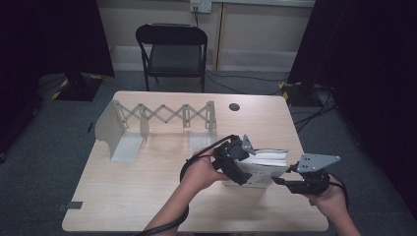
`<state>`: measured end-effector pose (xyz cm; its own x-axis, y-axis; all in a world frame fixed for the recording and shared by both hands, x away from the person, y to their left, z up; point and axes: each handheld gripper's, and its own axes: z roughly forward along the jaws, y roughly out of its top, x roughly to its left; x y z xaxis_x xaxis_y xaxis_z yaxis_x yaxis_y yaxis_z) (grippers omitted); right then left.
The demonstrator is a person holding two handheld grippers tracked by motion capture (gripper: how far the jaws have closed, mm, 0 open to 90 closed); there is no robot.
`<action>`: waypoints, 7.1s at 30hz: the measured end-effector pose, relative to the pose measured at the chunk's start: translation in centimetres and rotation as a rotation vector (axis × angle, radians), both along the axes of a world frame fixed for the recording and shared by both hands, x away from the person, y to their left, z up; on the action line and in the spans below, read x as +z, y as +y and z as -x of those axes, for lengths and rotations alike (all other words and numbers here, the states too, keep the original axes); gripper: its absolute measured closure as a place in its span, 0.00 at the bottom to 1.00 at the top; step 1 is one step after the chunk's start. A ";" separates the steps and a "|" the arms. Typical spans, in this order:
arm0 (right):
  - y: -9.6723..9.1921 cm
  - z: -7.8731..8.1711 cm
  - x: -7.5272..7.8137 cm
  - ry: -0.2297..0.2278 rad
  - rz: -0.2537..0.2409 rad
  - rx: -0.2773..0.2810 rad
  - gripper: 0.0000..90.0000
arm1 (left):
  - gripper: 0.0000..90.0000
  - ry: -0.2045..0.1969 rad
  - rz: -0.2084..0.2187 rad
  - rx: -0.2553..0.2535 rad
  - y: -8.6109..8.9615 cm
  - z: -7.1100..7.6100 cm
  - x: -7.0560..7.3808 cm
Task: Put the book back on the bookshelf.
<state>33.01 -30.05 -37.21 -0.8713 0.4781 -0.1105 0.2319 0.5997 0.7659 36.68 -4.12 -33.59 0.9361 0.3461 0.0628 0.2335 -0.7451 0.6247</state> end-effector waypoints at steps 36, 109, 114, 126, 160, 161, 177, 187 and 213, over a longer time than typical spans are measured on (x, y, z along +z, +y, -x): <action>-0.5 -1.8 -1.3 0.061 -0.048 -0.065 0.58 | 0.52 0.000 -0.099 -0.035 -0.3 0.2 0.9; -0.8 -0.8 -12.5 0.119 -0.024 -0.156 0.30 | 0.40 0.027 -0.148 0.048 3.4 -0.8 1.6; -0.8 -0.7 -12.6 0.113 -0.032 -0.158 0.30 | 0.36 0.008 -0.140 0.031 3.3 -1.0 1.7; -0.8 -0.7 -12.6 0.113 -0.034 -0.161 0.30 | 0.24 0.067 -0.141 0.035 2.5 -1.6 2.4; -0.8 -0.7 -12.6 0.122 -0.044 -0.175 0.31 | 0.14 0.071 -0.199 0.031 -0.8 -2.7 2.8; -0.8 -0.7 -12.6 0.123 -0.047 -0.178 0.31 | 0.15 0.082 -0.196 0.034 -0.9 -2.7 2.8; -0.9 -0.7 -12.6 0.138 -0.061 -0.184 0.31 | 0.27 0.095 -0.195 -0.016 -2.3 -3.2 1.7; -1.0 -0.8 -12.6 0.141 -0.065 -0.186 0.31 | 0.44 0.066 -0.194 -0.044 -2.3 -3.2 1.5; -1.1 -0.8 -12.6 0.144 -0.069 -0.189 0.32 | 0.58 0.074 -0.157 0.004 -0.9 -2.3 1.9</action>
<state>33.80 -31.16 -49.76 -0.7702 0.6361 0.0472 0.4447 0.4825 0.7546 38.97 -5.05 -31.73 0.9389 0.3410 0.0475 0.2774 -0.8310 0.4822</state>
